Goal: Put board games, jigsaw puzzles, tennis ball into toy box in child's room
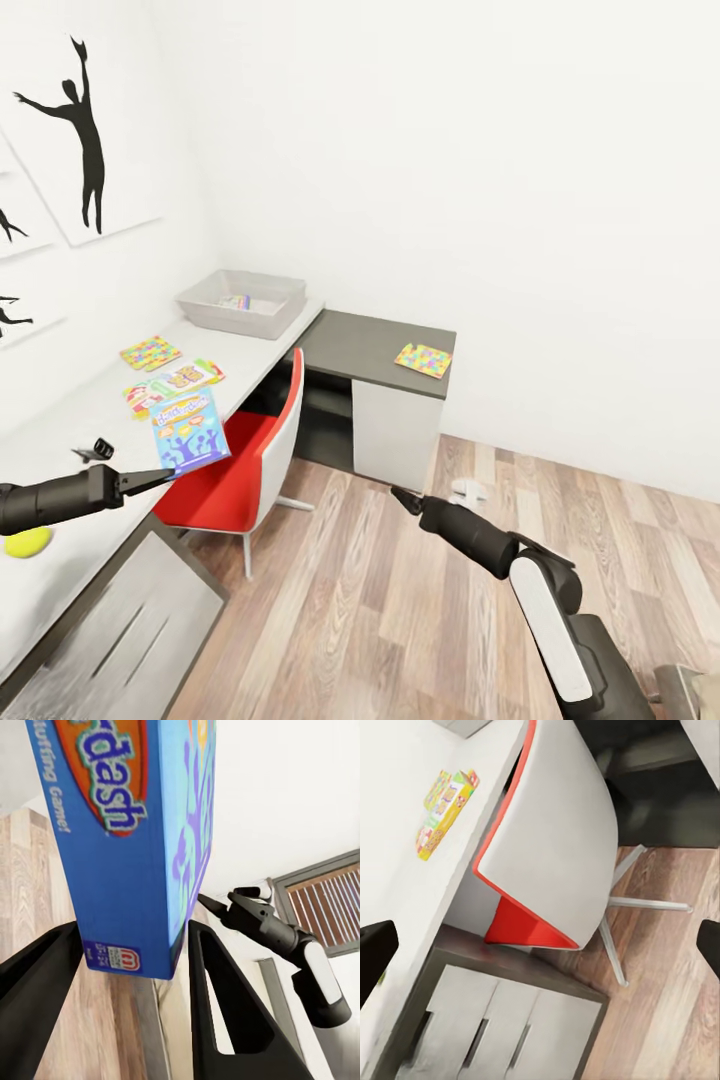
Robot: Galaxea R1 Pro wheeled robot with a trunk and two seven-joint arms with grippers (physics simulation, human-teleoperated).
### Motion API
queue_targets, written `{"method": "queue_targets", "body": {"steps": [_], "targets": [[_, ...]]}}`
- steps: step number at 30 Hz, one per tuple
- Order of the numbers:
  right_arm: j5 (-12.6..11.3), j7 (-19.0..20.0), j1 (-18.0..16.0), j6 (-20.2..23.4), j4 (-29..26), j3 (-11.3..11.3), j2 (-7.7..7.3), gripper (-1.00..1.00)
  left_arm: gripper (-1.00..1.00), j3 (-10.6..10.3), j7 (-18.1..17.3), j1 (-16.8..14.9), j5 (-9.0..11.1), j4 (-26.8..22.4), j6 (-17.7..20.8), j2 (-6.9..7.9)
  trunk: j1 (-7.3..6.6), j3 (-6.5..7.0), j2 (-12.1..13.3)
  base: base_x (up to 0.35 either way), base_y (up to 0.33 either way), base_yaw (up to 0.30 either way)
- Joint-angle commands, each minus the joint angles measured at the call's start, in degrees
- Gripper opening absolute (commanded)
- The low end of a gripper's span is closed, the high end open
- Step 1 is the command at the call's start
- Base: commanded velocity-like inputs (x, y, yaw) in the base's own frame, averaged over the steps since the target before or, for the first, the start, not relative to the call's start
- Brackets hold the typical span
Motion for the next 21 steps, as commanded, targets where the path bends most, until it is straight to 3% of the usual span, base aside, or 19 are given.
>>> {"method": "queue_targets", "body": {"steps": [1, 7, 11, 17, 21], "targets": [[-0.02, 0.17, -0.04, -0.06, -0.04, -0.09, -0.46, 1.0, -1.0, 0.08, -0.1, -0.05, 0.1, -0.02, 0.41, 0.05, 0.03, -0.01, -0.1, 0.015, -0.018, 0.11], [-0.09, 1.6, -0.05, -4.51, -0.04, -0.01, -4.11, 1.0, -1.0, 3.53, 0.19, -0.21, 0.01, -0.09, -0.11, -0.2, 0.03, 0.53, -0.1, 0.023, -0.005, 0.101], [0.01, 4.66, -0.05, -5.73, 0.01, -0.12, -4.65, 1.0, -1.0, 4.17, 0.51, -0.23, -0.05, -0.06, -1.61, -0.4, 0.03, 0.89, -0.1, 0.155, 0.0, 0.095], [0.01, 5.62, -0.05, -7.58, 0.13, -0.17, -4.85, 1.0, -1.0, 4.12, 0.64, -0.26, 0.0, -0.07, -2.03, -0.51, 0.03, 1.4, -0.1, 0.292, 0.0, 0.051], [-0.18, 5.75, 0.01, -8.03, 0.14, -0.19, -6.26, 1.0, -1.0, 4.05, 0.65, -0.24, 0.0, -0.14, -2.08, -0.52, 0.03, 1.77, -0.1, 0.24, -0.022, 0.006]]}}
